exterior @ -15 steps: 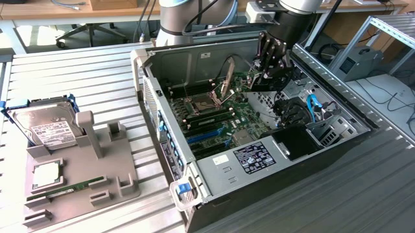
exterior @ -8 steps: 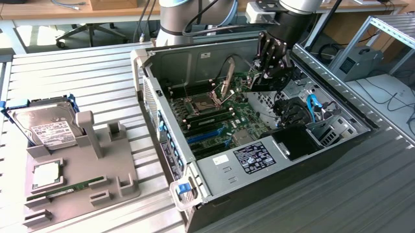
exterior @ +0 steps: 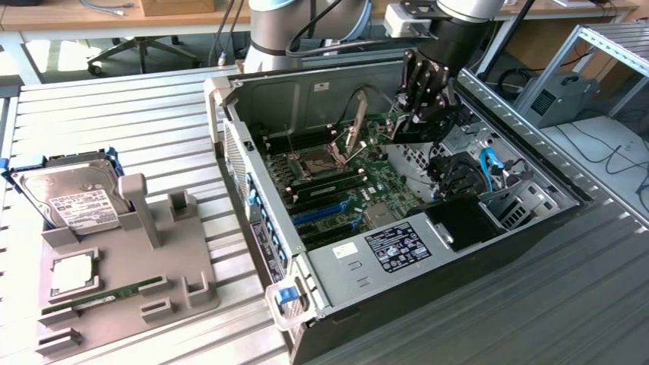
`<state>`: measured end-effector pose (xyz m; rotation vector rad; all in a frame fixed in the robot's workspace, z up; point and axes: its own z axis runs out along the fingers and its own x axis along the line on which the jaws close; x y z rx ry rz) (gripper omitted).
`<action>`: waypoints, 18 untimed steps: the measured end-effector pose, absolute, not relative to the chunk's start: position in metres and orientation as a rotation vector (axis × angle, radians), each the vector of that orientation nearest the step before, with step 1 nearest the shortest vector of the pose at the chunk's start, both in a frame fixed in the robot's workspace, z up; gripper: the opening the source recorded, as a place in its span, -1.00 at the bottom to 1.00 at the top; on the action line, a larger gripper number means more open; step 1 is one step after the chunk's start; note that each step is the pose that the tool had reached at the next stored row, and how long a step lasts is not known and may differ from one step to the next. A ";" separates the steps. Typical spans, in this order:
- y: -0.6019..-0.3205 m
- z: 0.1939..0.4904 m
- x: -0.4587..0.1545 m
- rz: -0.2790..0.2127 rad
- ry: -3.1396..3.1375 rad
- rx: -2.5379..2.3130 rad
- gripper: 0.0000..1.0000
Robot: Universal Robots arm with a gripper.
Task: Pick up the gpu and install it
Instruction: 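Insert the gpu into the slot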
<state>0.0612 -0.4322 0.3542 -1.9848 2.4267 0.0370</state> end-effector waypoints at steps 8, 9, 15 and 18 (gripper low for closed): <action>-0.432 0.354 0.061 0.037 2.415 -1.999 -0.47; -0.432 0.354 0.061 0.037 2.414 -2.001 -0.47; -0.432 0.354 0.061 0.037 2.406 -2.010 -0.47; -0.432 0.354 0.061 0.037 2.403 -2.014 -0.47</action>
